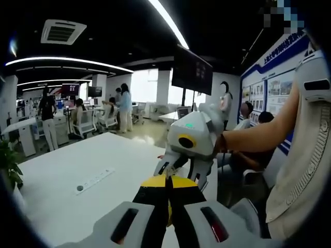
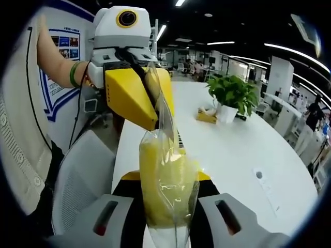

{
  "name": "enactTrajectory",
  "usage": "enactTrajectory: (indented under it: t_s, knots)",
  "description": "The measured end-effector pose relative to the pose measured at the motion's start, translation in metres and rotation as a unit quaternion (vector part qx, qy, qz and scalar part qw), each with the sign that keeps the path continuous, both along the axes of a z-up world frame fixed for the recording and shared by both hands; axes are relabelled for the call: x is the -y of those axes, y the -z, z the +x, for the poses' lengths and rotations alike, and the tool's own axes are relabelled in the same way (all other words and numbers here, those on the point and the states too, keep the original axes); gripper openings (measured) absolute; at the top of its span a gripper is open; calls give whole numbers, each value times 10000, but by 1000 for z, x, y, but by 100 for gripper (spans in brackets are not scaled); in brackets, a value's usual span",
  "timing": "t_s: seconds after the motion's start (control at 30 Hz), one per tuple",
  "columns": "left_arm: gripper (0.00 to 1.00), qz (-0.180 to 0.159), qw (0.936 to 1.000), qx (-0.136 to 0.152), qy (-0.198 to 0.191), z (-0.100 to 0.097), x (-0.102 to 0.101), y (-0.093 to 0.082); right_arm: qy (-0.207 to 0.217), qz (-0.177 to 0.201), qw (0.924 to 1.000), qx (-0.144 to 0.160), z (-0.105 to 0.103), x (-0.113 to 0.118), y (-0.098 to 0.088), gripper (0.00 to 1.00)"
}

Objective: Compare the silicone blocks by pressing each to a similar depth, holding the contact briefly, and releasing to observe deformation and rebound differences across the visible hardness samples.

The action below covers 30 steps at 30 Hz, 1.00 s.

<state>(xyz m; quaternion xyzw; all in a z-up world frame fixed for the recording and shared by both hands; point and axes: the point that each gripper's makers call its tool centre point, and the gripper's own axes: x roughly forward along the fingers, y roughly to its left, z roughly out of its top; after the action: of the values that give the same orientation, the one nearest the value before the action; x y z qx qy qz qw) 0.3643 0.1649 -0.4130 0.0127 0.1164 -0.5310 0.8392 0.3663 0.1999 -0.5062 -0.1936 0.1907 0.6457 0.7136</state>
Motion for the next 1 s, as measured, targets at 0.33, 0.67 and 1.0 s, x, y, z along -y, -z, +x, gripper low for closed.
enactTrajectory:
  t_s: [0.33,0.67,1.0]
  knots:
    - [0,-13,10000,-24,-24,-4,4,0,-102,-23,9999,57,0,-1,1,24]
    - [0,20,10000,-40,-26,-6,4,3,-170,-68,9998,11,-2,-1,4,25]
    - [0,17,9999,-106,-34,-6,4,6,-172,-71,9998,-22,-2,0,7,26]
